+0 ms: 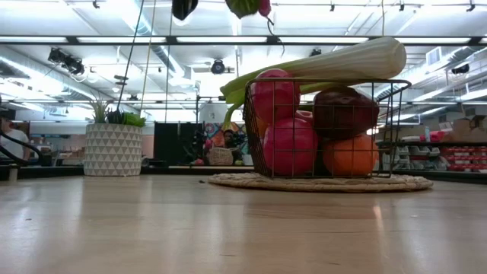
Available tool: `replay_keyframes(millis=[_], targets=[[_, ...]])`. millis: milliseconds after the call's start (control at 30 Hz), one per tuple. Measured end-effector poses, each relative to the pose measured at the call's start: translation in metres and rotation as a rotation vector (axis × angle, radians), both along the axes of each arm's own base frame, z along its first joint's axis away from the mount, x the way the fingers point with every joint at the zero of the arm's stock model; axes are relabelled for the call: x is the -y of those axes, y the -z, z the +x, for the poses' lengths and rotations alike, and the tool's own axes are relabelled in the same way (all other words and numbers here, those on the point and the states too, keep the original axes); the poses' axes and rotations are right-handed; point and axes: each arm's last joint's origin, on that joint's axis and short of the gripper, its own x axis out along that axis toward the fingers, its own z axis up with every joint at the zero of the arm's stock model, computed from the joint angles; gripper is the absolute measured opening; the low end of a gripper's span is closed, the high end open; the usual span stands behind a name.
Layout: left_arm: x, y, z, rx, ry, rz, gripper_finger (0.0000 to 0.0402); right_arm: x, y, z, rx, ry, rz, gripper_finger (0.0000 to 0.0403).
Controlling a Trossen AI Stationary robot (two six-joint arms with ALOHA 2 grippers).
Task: Build produce basket
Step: Put the grapes into the wire basket
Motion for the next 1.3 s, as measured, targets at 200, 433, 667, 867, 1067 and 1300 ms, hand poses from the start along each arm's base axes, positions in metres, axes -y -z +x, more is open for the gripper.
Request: replay_keyframes(millis=[200, 433, 667, 867, 1067, 1300], targets=[[-0.006, 0.000, 0.001, -0.036, 0.086, 0.306, 0.0126, 0.000, 0.000, 0.000, 0.000, 0.000, 0.000, 0.0384], [-0.017, 0.000, 0.004, -0.089, 0.183, 0.677, 0.0126, 0.000, 0.000, 0.000, 0.000, 0.000, -0.001, 0.0384], [-0.029, 0.000, 0.006, -0.121, 0.208, 0.849, 0.0136, 0.001, 0.000, 0.000, 0.001, 0.003, -0.002, 0.0384], [-0.038, -0.005, 0.009, -0.084, 0.157, 0.845, 0.0156, 0.002, -0.002, 0.003, 0.013, 0.007, -0.001, 0.0384], [-0.047, -0.010, 0.011, -0.050, 0.111, 0.844, 0.0163, 0.003, -0.002, 0.004, 0.013, 0.008, -0.007, 0.0384], [-0.058, -0.015, 0.017, 0.019, 0.038, 0.836, 0.0162, 0.003, -0.002, 0.004, 0.011, 0.007, -0.017, 0.0384]])
